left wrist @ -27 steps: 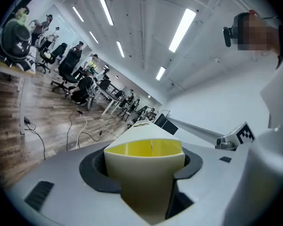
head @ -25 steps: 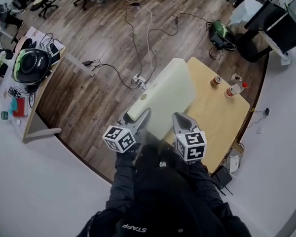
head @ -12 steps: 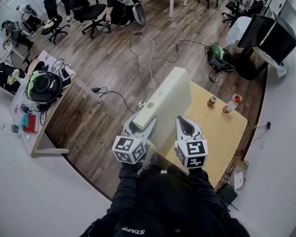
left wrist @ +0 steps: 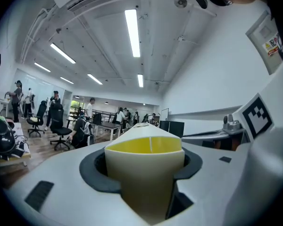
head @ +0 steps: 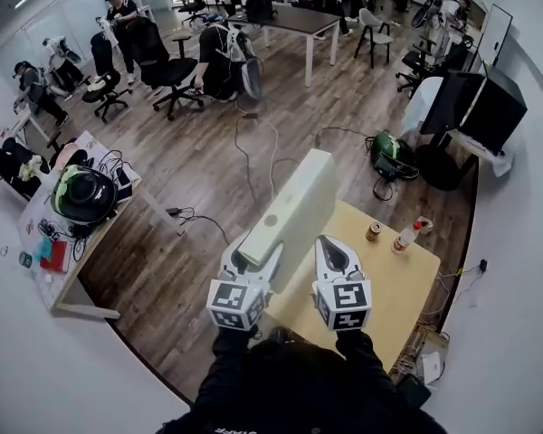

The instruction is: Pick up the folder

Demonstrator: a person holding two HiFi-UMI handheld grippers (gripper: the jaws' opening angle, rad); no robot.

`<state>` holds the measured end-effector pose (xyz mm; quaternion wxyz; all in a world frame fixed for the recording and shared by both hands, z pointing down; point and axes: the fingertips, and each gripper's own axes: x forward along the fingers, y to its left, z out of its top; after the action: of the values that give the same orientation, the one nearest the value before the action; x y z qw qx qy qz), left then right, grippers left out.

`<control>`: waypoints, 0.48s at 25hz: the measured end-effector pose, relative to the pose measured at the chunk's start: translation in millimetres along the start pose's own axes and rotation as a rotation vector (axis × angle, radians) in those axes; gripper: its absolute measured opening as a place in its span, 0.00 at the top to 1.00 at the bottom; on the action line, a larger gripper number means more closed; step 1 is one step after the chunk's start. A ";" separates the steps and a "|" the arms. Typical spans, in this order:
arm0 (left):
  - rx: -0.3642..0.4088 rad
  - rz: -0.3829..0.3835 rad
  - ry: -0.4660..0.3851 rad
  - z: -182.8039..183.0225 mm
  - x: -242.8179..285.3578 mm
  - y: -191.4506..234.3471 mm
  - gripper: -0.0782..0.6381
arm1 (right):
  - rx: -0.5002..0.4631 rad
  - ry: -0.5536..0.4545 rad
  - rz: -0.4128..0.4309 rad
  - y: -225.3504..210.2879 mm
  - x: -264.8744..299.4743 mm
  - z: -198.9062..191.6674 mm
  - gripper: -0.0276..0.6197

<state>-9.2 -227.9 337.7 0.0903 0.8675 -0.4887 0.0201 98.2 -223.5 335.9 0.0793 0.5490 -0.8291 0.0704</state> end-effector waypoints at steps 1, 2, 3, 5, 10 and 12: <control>0.008 0.004 -0.008 3.6 -0.7 -0.2 0.48 | -0.004 -0.008 -0.001 0.1 -0.2 3.5 0.92; 0.015 0.010 -0.015 7.1 -1.5 0.3 0.48 | -0.009 -0.017 -0.002 0.7 -0.1 6.9 0.92; 0.021 0.015 -0.021 10.6 -2.4 1.2 0.48 | -0.013 -0.024 -0.003 1.7 0.2 10.4 0.92; 0.035 0.025 -0.031 16.8 -4.6 3.0 0.48 | -0.021 -0.038 -0.006 4.5 1.0 15.9 0.92; 0.073 0.041 -0.038 21.8 -7.6 3.8 0.48 | -0.031 -0.054 -0.015 8.0 3.0 19.9 0.92; 0.077 0.044 -0.041 22.1 -6.9 2.0 0.48 | -0.028 -0.060 -0.020 5.8 2.6 20.6 0.92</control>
<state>-15.6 -227.0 315.4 0.0462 0.8597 -0.5081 0.0230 90.7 -227.8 316.1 0.0629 0.5580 -0.8264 0.0413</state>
